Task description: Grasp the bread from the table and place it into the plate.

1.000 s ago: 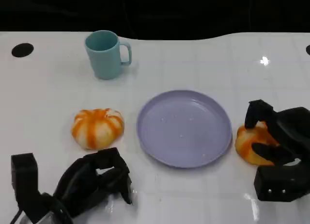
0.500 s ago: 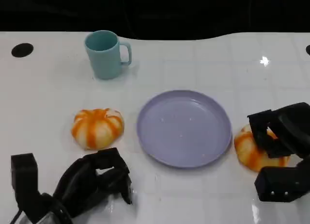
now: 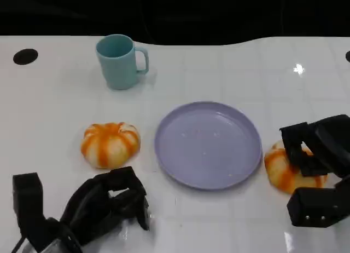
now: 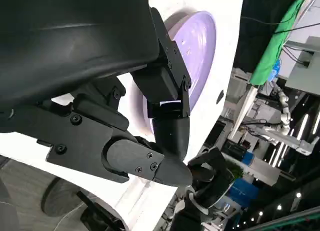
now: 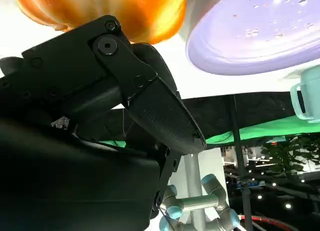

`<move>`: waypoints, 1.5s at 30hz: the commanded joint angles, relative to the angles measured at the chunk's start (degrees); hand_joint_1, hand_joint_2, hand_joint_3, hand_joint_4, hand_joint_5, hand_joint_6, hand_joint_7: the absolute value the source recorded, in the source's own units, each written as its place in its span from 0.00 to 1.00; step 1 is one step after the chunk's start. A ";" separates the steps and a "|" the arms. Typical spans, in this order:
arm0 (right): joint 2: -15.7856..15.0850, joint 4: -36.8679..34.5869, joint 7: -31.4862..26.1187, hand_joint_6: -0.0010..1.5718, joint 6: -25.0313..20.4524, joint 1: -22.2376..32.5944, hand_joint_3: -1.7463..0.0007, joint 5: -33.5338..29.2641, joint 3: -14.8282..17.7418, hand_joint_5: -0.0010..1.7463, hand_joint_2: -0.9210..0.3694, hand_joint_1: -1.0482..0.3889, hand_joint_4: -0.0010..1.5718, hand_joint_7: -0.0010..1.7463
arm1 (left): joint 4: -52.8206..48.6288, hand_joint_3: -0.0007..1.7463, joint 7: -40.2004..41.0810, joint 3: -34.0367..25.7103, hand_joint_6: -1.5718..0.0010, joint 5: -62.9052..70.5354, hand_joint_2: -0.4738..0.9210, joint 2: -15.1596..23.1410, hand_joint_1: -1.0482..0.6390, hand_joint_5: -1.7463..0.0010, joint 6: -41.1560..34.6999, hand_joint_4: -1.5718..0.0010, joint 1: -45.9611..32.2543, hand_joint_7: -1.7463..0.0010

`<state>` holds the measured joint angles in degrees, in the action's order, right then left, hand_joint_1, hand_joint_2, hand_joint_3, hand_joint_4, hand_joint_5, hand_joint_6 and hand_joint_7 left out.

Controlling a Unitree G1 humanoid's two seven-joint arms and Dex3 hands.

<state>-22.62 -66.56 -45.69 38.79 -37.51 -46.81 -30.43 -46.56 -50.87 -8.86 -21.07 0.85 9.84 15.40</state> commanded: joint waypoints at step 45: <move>-5.28 22.99 38.09 0.00 -15.92 8.05 0.79 1.96 3.52 1.00 0.00 0.00 0.00 0.00 | 1.64 0.00 0.07 -0.45 0.40 -0.10 0.97 0.78 0.20 0.18 -1.52 0.40 -2.06 0.41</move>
<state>-28.37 -40.91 -7.05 23.44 -27.58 -44.46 -26.26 -44.93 -50.83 -9.02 -21.12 0.76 8.74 14.46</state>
